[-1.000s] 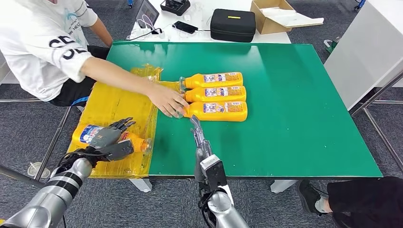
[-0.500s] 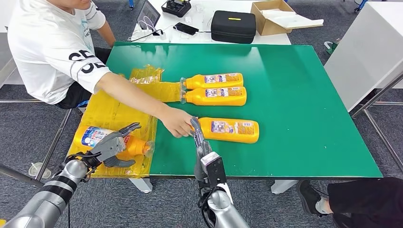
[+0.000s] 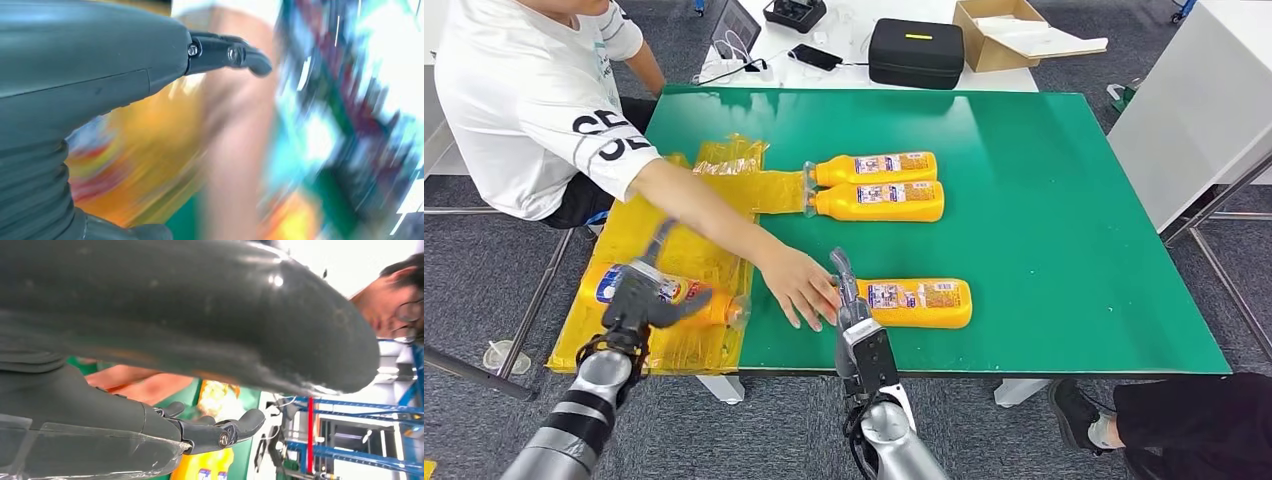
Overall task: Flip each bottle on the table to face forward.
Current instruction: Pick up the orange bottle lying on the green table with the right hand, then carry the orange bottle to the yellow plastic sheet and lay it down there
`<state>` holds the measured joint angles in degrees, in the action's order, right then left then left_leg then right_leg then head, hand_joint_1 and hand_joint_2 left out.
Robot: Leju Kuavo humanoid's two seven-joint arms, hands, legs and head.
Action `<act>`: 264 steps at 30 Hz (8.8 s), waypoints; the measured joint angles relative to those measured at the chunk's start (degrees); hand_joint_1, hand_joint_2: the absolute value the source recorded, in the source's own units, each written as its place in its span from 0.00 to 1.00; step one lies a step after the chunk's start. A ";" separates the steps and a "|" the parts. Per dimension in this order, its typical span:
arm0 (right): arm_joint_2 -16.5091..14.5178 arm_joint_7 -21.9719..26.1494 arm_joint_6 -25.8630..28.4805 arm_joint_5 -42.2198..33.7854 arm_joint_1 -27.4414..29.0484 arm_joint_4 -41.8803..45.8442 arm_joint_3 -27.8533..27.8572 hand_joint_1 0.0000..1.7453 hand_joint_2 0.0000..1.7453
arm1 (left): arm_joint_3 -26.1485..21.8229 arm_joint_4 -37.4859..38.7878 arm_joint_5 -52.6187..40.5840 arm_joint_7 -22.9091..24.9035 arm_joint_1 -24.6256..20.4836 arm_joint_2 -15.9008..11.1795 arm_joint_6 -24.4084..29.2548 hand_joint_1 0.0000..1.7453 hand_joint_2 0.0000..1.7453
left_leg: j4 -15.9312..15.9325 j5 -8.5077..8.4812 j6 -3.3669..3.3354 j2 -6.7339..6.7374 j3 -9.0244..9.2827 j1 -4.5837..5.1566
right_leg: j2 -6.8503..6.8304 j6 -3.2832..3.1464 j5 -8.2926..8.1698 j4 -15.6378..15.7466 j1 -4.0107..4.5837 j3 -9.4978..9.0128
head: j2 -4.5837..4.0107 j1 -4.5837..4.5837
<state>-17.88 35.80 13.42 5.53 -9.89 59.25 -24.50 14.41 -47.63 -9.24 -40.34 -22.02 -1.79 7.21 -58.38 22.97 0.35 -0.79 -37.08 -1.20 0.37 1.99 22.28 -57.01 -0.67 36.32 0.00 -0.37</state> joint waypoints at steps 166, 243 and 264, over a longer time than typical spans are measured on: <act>30.59 -18.99 -6.04 28.30 2.83 11.04 6.68 1.00 1.00 | -15.14 -10.29 3.90 0.30 11.63 15.36 -5.06 0.00 1.00 | -0.03 0.13 -0.13 0.21 -0.27 0.03 | 0.02 0.06 -0.01 0.02 -0.01 0.24 | 0.01 -0.05; 2.95 4.15 10.66 12.96 0.46 -9.37 0.15 1.00 1.00 | 3.77 -14.58 41.76 19.03 9.97 13.66 -38.35 0.00 1.00 | -0.01 0.12 -0.10 0.22 -0.38 -0.01 | 0.01 0.02 0.03 0.01 0.02 0.37 | 0.00 -0.03; 1.52 4.13 9.98 11.62 -2.06 -15.28 -2.30 1.00 1.00 | 5.30 -14.52 30.21 13.85 9.96 12.90 -28.97 1.00 1.00 | -0.01 0.12 -0.10 0.21 -0.40 -0.01 | 0.01 0.02 0.03 0.01 0.02 0.38 | 0.00 -0.03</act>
<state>-16.36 39.93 23.39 17.15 -11.95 43.98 -26.80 19.71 -62.15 20.97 -26.50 -12.06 11.10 -21.76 -58.39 23.08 0.25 -0.58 -37.48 -1.21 0.38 2.01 22.31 -57.00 -0.65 36.70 0.00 -0.40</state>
